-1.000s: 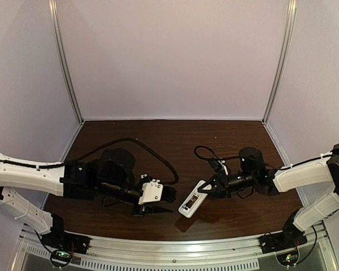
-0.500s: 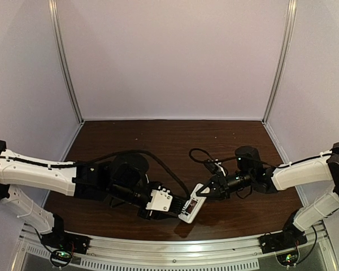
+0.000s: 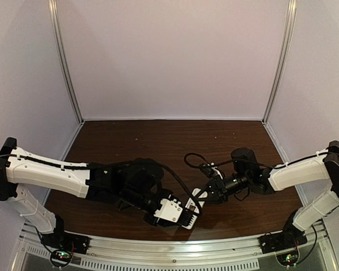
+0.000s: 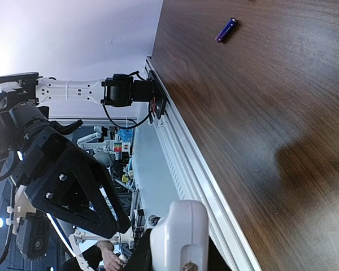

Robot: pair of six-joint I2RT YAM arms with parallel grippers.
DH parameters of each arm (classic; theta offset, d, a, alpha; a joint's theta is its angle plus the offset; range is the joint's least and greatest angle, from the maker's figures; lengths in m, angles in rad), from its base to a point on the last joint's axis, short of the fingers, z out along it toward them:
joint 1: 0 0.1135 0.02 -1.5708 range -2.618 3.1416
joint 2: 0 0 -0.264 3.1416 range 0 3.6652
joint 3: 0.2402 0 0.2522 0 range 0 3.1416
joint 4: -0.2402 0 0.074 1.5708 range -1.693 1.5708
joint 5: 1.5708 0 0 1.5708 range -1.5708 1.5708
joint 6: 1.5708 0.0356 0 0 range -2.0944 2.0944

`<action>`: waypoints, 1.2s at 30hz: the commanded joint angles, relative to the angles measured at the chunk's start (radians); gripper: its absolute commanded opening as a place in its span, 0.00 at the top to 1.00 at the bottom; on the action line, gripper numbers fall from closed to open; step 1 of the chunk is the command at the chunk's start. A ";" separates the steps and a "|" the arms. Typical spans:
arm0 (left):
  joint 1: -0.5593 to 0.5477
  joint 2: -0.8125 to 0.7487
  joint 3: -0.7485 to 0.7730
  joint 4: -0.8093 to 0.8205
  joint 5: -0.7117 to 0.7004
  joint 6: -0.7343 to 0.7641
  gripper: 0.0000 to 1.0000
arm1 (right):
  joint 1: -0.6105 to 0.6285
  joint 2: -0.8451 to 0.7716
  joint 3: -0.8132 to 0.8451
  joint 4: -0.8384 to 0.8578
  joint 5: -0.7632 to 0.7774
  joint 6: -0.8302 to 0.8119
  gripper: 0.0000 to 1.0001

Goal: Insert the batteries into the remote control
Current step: Load the battery into the battery compartment.

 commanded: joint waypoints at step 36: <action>-0.015 0.160 0.130 -0.107 -0.030 0.000 0.79 | 0.052 0.033 0.061 0.006 -0.047 -0.044 1.00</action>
